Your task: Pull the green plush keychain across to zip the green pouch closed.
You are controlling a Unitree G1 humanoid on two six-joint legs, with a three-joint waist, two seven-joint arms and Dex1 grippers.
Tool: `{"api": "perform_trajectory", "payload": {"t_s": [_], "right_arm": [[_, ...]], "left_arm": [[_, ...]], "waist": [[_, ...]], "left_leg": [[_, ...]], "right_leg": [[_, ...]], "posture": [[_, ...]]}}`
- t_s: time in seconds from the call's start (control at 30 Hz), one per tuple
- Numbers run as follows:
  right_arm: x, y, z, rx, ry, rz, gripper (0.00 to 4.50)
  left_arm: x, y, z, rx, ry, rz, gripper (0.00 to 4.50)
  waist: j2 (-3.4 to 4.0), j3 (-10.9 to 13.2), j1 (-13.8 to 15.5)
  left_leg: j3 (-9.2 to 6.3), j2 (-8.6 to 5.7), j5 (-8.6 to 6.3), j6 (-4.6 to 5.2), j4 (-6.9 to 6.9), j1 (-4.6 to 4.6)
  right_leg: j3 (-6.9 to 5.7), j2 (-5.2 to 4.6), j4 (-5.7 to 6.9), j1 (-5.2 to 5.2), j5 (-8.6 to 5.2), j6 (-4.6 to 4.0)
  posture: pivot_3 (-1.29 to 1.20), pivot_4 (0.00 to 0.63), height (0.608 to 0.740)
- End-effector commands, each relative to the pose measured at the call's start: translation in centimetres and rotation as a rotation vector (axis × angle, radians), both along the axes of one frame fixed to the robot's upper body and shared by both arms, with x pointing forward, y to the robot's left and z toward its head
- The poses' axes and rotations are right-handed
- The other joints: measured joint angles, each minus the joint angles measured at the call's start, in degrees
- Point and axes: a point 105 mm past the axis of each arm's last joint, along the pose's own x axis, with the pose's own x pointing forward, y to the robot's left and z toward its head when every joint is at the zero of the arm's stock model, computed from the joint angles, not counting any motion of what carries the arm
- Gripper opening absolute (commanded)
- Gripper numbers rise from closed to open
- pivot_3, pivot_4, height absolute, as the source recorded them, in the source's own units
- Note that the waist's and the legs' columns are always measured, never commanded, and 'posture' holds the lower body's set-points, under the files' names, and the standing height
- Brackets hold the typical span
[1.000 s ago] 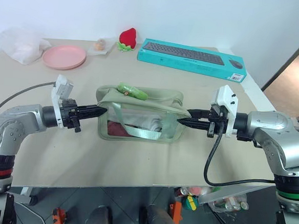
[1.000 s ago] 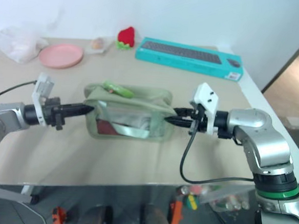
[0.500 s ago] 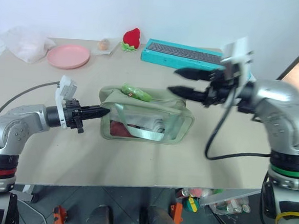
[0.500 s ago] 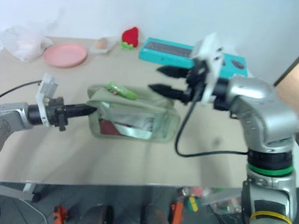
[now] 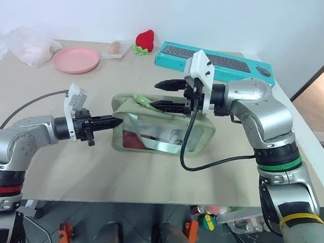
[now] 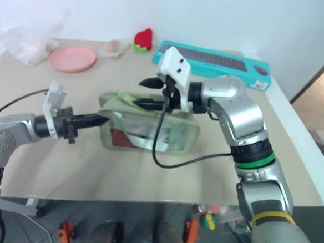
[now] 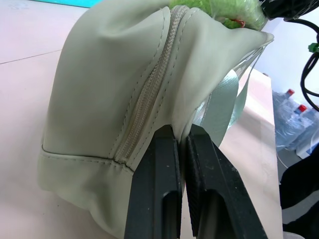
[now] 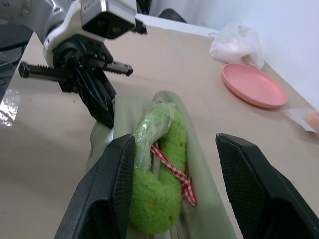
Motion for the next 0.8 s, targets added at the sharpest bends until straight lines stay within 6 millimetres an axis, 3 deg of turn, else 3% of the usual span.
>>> {"api": "perform_trajectory", "payload": {"t_s": [0.03,0.37,0.57,0.8], "right_arm": [[0.0,-1.0,2.5,0.060,-0.055,-0.009,2.63],[-1.7,-1.0,2.8,0.101,-0.014,0.058,2.63],[-2.6,0.4,1.3,0.081,0.031,0.099,2.63],[-0.5,0.7,-1.3,-0.021,0.023,-0.005,2.63]], "left_arm": [[-0.5,0.0,0.5,-0.008,-0.023,-0.003,0.00],[-0.6,0.2,0.4,-0.006,-0.018,0.011,0.00],[-0.6,0.2,0.3,-0.005,-0.014,0.009,0.00],[-0.9,0.2,0.3,-0.004,-0.011,0.012,0.00]], "waist": [[0.00,0.00,0.00],[0.01,0.00,-0.02],[0.01,0.00,-0.02],[0.01,0.00,-0.05]], "left_leg": [[0.00,0.01,0.00,0.00,0.00,0.00],[0.00,0.08,0.00,0.00,-0.01,0.02],[0.00,0.08,0.00,0.00,0.00,0.02],[0.01,0.08,0.00,0.00,0.00,0.03]], "right_leg": [[0.00,0.00,0.00,0.00,0.00,-0.01],[-0.01,0.05,0.01,-0.01,0.01,-0.04],[-0.01,0.04,0.01,-0.01,0.01,-0.04],[0.00,0.04,0.01,-0.01,0.01,-0.04]], "posture": [[0.00,0.150,0.740],[0.00,0.150,0.740],[0.00,0.150,0.740],[0.00,0.150,0.740]]}}
